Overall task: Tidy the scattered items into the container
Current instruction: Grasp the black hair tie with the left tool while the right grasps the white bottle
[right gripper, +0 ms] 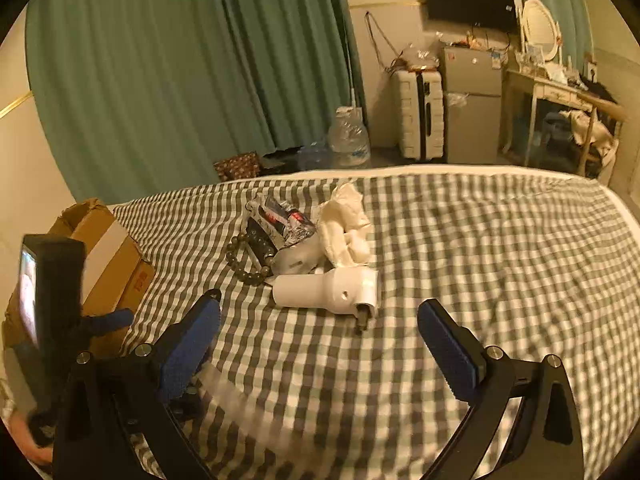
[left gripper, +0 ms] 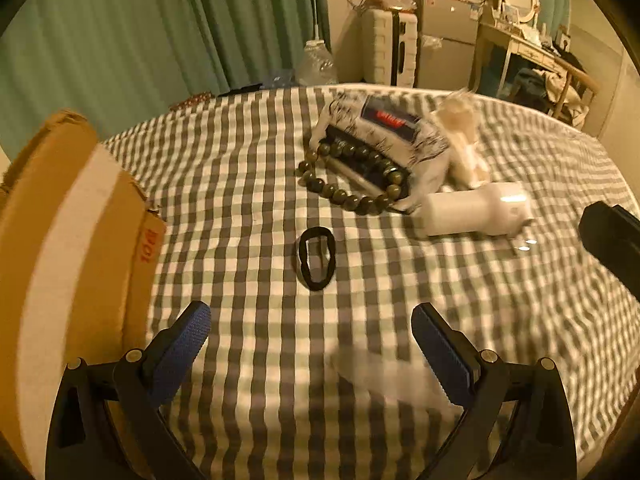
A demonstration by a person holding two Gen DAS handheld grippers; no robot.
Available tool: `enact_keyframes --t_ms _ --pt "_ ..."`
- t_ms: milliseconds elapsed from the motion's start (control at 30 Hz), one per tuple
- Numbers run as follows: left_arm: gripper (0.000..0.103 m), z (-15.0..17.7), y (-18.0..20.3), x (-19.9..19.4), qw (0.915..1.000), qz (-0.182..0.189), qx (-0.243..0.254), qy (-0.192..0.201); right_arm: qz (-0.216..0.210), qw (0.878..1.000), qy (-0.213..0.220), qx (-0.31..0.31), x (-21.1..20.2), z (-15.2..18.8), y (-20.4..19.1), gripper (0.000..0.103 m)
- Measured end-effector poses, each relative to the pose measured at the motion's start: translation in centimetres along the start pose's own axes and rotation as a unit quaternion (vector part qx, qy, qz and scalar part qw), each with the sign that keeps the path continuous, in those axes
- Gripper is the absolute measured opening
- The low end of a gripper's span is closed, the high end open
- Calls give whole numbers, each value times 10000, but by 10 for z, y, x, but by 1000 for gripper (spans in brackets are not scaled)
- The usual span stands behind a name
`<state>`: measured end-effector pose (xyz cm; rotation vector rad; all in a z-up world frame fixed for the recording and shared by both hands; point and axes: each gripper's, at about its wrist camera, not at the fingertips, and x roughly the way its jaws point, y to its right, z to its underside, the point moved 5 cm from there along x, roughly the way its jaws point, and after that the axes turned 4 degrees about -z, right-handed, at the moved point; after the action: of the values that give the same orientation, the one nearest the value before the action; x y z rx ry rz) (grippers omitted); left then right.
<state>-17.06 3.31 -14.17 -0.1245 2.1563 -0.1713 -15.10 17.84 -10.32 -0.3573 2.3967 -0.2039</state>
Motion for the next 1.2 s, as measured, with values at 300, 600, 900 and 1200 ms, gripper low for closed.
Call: enact_keyframes --t_ms 300,600,900,1200 --pt "103 -8 -9 53 9995 47 -267 -152 214 9984 -472 -247 67 -3 -2 99" --pt "97 -6 -15 62 9988 252 -427 36 484 9952 -769 -367 111 2 1 100" --pt "22 -21 5 53 9981 609 24 -74 428 9956 -818 -179 121 -4 3 100" --pt "9 -28 15 55 9975 696 40 -152 575 9896 -1248 -415 147 3 -2 102"
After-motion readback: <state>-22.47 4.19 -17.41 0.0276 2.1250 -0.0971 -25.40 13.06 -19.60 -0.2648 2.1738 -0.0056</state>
